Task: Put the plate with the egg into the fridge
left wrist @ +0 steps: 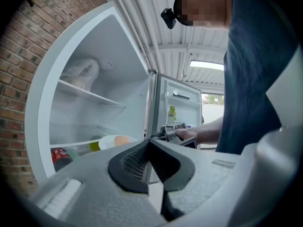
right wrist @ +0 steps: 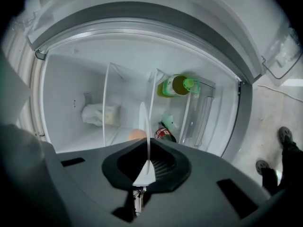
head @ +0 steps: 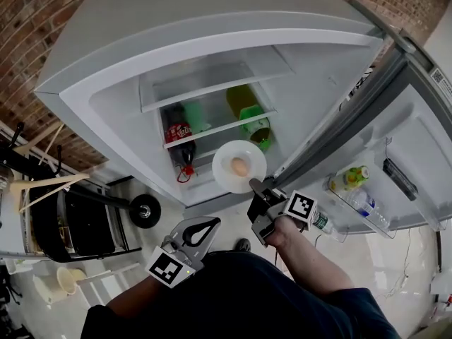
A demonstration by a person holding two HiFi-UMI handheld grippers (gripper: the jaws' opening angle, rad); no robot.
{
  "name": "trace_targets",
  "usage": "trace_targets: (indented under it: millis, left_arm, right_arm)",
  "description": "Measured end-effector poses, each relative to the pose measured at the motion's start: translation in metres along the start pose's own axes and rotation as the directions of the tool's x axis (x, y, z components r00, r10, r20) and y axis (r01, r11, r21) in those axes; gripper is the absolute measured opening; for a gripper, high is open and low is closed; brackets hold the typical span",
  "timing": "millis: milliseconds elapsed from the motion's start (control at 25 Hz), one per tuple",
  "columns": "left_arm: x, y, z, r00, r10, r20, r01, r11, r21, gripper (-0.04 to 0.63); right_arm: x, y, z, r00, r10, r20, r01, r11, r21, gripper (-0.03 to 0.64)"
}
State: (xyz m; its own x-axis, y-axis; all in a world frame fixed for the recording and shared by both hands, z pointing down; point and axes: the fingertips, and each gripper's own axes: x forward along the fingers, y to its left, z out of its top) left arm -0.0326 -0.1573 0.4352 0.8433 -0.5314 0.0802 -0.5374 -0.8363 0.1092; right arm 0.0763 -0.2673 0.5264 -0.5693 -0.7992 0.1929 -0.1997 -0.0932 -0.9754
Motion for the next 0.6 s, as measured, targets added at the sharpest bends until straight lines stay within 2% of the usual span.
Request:
trace_targets:
  millis: [600]
  left_arm:
    - [-0.004, 0.025, -0.005, 0.996, 0.088, -0.021, -0.088, 0.996, -0.017, -0.002]
  right_arm:
    - [0.08, 0.023, 0.056, 0.998, 0.055, 0.039, -0.057, 0.998, 0.035, 0.02]
